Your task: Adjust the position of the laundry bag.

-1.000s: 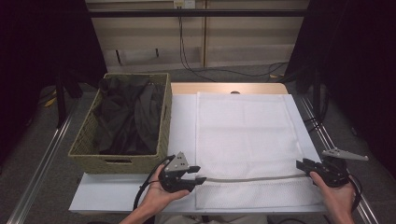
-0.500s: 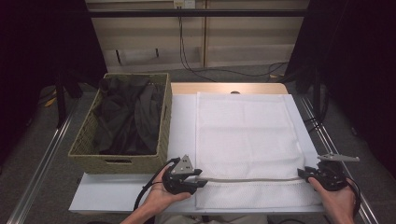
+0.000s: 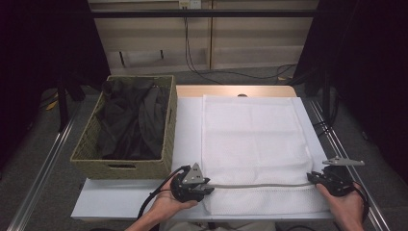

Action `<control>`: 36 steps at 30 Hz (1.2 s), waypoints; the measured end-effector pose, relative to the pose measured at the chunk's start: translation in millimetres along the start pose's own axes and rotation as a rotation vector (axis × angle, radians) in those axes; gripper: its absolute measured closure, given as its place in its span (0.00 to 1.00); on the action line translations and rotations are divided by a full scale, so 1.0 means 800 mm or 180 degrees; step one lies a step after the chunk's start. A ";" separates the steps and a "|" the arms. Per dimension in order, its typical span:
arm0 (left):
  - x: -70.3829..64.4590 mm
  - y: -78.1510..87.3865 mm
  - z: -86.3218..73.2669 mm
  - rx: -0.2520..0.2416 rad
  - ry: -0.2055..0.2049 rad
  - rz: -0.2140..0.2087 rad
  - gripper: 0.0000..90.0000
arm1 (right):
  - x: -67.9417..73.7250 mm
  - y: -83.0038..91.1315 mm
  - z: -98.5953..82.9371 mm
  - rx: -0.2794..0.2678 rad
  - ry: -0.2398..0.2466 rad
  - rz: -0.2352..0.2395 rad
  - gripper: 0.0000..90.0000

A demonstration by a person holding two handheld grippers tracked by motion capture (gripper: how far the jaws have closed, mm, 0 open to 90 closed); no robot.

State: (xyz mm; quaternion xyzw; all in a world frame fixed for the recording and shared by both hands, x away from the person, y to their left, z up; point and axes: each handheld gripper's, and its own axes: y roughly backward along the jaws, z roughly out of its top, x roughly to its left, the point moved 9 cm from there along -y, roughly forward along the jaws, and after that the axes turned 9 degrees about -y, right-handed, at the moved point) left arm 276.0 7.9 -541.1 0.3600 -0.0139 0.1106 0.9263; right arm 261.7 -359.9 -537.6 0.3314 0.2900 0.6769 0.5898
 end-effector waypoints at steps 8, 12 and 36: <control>0.002 0.004 -0.002 0.0066 0.0004 -0.0039 0.96 | 0.001 0.000 0.001 -0.0029 0.0064 0.0006 0.89; 0.004 0.005 -0.003 0.0078 0.0015 -0.0064 0.96 | 0.002 -0.001 0.002 -0.0033 0.0074 0.0021 0.90; 0.011 0.015 -0.010 0.0125 0.0038 -0.0037 0.96 | 0.021 -0.006 0.016 -0.0147 0.0134 0.0083 0.96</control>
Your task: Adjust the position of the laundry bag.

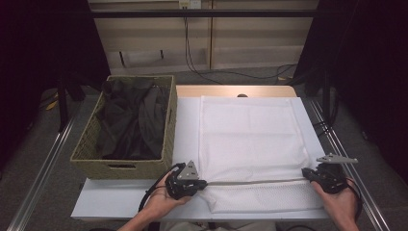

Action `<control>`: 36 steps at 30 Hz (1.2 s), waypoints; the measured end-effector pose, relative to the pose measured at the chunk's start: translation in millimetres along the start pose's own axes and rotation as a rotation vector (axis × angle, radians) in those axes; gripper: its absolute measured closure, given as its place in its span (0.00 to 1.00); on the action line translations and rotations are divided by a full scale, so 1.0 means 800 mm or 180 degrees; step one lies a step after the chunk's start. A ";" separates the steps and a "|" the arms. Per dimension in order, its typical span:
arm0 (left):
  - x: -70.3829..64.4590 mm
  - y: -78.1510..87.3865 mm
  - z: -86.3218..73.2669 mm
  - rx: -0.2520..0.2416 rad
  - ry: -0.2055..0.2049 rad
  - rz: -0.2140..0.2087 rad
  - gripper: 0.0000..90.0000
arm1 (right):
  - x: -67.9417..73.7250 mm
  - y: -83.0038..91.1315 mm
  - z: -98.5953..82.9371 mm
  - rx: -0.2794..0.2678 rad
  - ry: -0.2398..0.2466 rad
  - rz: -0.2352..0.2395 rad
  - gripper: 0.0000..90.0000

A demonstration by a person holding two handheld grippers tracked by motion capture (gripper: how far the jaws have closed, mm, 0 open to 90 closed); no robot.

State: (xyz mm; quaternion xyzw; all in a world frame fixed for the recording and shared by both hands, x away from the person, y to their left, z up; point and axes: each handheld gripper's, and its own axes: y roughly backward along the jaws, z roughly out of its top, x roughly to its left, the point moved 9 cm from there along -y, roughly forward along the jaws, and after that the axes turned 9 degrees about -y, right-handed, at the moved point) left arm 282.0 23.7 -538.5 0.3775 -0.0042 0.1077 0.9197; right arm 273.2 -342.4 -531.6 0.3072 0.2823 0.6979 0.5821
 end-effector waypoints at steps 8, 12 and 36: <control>0.000 0.004 -0.003 0.0038 -0.0022 0.0052 0.96 | 0.004 0.000 0.003 -0.0020 -0.0032 0.0020 0.96; 0.001 0.007 -0.005 0.0052 -0.0023 0.0055 0.96 | 0.008 -0.003 0.004 -0.0013 0.0021 0.0061 0.96; 0.001 0.038 -0.029 0.0099 -0.0028 0.0071 0.96 | 0.043 -0.028 0.017 0.0070 0.0142 0.0124 0.96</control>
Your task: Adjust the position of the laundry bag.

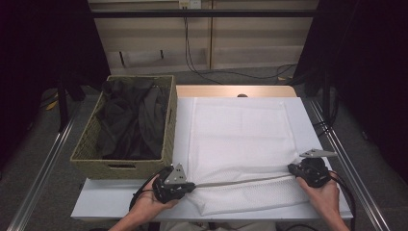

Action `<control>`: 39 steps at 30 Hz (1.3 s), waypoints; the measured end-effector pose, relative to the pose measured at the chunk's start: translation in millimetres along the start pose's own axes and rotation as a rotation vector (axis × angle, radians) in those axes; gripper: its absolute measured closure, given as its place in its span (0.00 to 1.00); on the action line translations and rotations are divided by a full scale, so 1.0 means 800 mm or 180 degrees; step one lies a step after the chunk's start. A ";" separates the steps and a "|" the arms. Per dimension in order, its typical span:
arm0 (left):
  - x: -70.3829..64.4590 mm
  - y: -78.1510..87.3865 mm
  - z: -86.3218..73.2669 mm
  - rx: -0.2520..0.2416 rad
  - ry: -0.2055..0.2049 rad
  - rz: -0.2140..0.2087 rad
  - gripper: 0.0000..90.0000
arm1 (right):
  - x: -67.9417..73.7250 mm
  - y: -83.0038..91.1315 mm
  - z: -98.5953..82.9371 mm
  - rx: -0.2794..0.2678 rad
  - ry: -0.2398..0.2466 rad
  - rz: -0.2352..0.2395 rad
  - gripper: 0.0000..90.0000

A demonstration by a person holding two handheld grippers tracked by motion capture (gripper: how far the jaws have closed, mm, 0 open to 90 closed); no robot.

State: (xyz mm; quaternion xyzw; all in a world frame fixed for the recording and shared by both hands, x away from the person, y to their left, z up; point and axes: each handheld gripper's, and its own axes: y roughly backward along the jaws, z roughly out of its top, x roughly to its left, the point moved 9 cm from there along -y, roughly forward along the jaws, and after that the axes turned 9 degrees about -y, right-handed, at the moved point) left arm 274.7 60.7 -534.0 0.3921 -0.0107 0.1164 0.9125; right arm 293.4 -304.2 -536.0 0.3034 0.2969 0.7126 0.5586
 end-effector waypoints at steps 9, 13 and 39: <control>0.003 0.007 -0.003 -0.0071 0.0049 0.0023 0.96 | 0.010 0.004 -0.003 -0.0024 0.0040 0.0029 0.96; 0.002 0.002 -0.003 -0.0035 0.0043 0.0022 0.96 | 0.008 0.013 -0.005 -0.0086 0.0054 -0.0009 0.96; -0.001 -0.008 0.009 -0.0111 0.0128 -0.0048 0.95 | 0.014 0.070 -0.018 -0.0466 -0.0118 -0.0283 0.96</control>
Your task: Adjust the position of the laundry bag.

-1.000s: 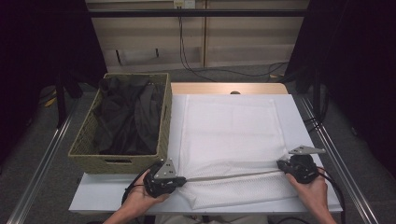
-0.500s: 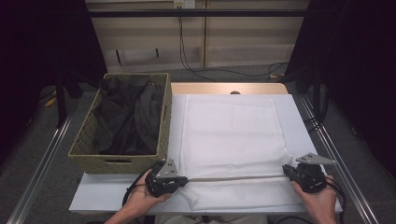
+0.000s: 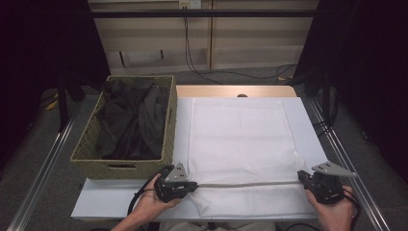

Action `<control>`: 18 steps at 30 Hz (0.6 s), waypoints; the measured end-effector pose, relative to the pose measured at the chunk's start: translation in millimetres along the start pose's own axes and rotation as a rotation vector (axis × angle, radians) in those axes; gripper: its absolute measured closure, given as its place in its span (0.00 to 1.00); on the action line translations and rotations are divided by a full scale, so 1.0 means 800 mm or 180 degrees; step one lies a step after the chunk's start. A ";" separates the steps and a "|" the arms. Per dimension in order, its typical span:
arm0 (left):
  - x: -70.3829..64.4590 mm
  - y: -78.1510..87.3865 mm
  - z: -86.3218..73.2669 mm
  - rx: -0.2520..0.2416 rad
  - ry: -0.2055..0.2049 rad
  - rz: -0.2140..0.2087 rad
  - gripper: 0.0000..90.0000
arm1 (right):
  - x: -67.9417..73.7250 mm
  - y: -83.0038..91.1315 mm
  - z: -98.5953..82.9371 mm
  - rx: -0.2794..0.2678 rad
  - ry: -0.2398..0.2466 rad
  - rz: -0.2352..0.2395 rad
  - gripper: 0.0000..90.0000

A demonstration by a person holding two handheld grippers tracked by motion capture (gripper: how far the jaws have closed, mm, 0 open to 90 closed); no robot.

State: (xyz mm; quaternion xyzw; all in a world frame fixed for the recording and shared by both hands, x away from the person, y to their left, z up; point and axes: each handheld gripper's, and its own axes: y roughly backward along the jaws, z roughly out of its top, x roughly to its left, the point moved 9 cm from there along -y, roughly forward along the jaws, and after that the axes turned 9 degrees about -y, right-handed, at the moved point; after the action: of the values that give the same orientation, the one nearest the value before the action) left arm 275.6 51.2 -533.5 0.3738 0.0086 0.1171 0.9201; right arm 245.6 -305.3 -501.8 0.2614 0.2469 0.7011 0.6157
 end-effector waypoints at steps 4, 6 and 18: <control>0.001 0.001 -0.004 0.0033 -0.0004 0.0009 0.96 | 0.005 0.000 -0.013 0.0127 -0.0051 0.0046 0.96; 0.004 0.004 -0.006 0.0084 -0.0063 0.0046 0.96 | 0.006 -0.008 -0.011 0.0164 -0.0033 0.0065 0.96; 0.018 0.024 -0.029 0.0161 0.0015 0.0142 0.96 | 0.032 -0.052 -0.010 0.0413 0.0243 0.0114 0.96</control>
State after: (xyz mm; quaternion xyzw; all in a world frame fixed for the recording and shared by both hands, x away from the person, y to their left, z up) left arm 283.4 84.1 -536.0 0.3967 0.0054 0.1383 0.9074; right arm 267.9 -275.1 -534.1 0.2783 0.3104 0.7040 0.5750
